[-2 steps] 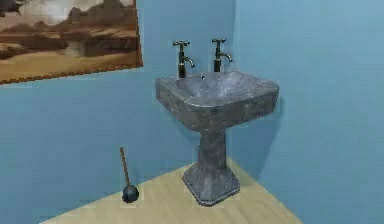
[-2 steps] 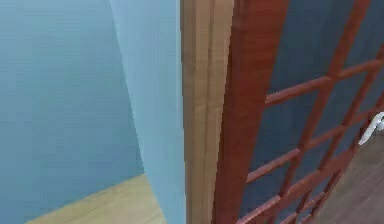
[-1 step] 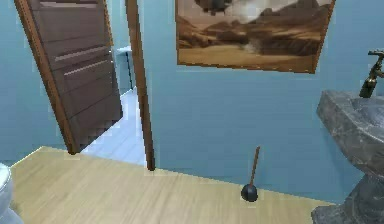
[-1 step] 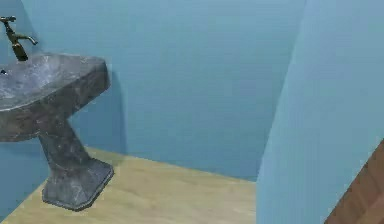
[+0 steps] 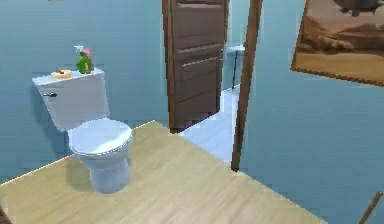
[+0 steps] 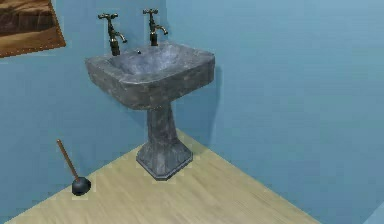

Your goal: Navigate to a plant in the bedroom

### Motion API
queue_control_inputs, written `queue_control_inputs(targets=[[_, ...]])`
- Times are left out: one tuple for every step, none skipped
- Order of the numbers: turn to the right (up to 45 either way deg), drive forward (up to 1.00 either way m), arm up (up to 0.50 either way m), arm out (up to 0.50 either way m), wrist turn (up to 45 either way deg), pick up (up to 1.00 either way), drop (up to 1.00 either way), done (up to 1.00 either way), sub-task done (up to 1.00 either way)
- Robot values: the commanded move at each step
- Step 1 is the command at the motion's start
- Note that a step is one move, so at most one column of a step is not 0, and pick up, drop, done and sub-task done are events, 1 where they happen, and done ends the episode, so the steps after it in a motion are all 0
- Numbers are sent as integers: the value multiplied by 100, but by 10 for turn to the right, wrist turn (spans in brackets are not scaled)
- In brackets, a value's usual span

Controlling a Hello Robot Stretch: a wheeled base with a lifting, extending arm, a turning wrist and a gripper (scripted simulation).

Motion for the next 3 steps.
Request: queue_control_inputs(targets=[[0,20,0,0,0,0,0,0,0],[-450,0,0,0,0,0,0,0,0],[-390,0,0,0,0,0,0,0,0]])
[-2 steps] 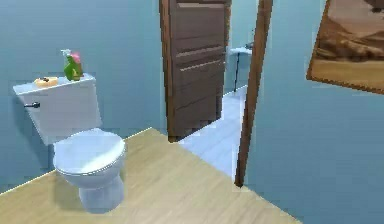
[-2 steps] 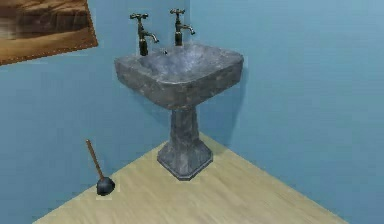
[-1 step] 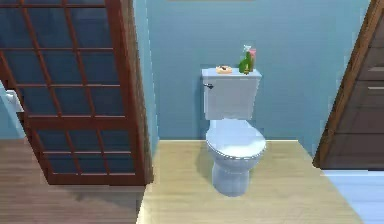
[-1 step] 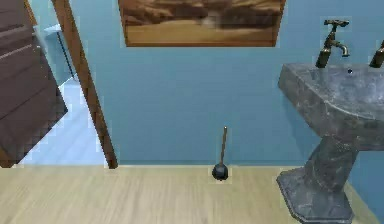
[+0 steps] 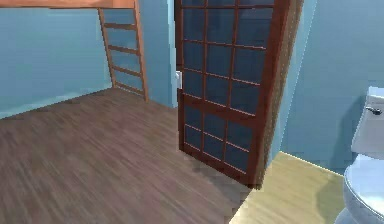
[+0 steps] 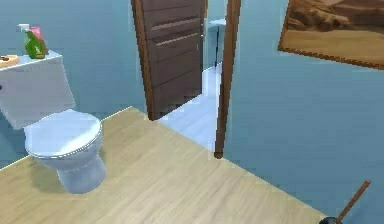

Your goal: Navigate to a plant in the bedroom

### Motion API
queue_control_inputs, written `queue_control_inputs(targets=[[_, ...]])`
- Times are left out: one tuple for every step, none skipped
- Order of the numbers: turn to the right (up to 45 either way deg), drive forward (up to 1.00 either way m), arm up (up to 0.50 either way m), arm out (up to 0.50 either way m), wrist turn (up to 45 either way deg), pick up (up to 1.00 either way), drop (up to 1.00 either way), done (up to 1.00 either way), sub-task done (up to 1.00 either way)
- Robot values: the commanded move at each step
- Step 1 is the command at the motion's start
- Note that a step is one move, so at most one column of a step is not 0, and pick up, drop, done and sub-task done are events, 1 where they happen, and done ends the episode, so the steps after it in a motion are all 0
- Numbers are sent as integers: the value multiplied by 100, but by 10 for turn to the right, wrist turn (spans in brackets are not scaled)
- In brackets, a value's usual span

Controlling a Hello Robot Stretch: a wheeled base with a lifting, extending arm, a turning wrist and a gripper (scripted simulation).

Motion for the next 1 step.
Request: queue_control_inputs(targets=[[0,20,0,0,0,0,0,0,0]])
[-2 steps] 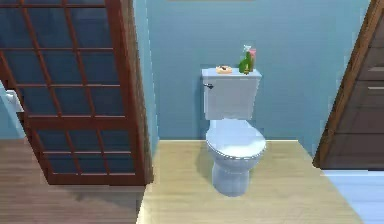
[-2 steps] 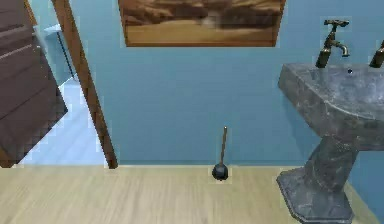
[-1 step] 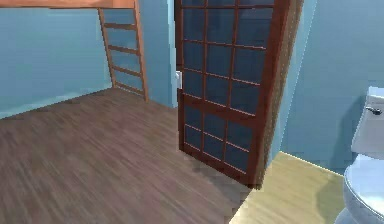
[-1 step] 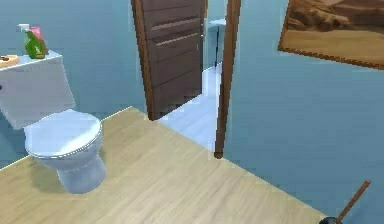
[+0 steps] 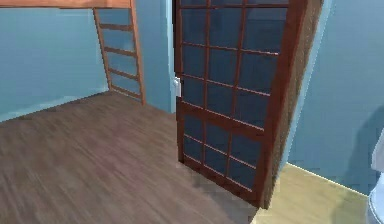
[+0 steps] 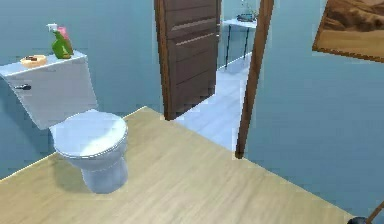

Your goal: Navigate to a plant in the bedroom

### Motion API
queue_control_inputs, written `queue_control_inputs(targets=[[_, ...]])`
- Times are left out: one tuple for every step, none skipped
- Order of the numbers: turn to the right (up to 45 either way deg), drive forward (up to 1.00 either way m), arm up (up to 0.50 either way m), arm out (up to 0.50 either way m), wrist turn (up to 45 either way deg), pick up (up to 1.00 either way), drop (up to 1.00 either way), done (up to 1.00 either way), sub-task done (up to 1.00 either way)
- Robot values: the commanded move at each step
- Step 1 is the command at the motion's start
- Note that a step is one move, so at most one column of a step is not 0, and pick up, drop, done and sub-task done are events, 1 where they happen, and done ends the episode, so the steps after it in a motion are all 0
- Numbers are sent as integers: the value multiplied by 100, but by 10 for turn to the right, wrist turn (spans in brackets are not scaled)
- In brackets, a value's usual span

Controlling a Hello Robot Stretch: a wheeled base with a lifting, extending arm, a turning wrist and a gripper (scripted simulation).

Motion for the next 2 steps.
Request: queue_control_inputs(targets=[[-210,0,0,0,0,0,0,0,0],[0,100,0,0,0,0,0,0,0]])
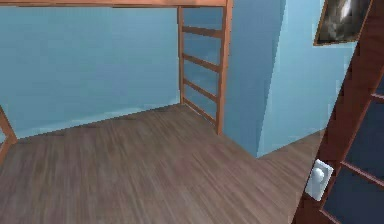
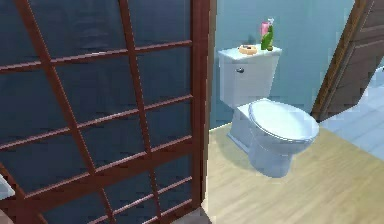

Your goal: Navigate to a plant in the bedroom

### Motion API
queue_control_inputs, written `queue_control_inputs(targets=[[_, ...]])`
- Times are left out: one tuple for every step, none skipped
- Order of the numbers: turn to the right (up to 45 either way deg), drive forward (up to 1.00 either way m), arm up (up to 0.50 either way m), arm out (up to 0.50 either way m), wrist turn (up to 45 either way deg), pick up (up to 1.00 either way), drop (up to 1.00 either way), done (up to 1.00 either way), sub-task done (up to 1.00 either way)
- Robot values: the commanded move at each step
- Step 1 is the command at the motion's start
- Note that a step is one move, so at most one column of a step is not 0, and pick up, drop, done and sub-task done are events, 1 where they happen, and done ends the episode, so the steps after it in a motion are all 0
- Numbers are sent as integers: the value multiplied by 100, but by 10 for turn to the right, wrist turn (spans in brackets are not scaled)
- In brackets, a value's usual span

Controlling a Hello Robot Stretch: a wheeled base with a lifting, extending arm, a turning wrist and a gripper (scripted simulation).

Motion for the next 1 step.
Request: queue_control_inputs(targets=[[-60,0,0,0,0,0,0,0,0]])
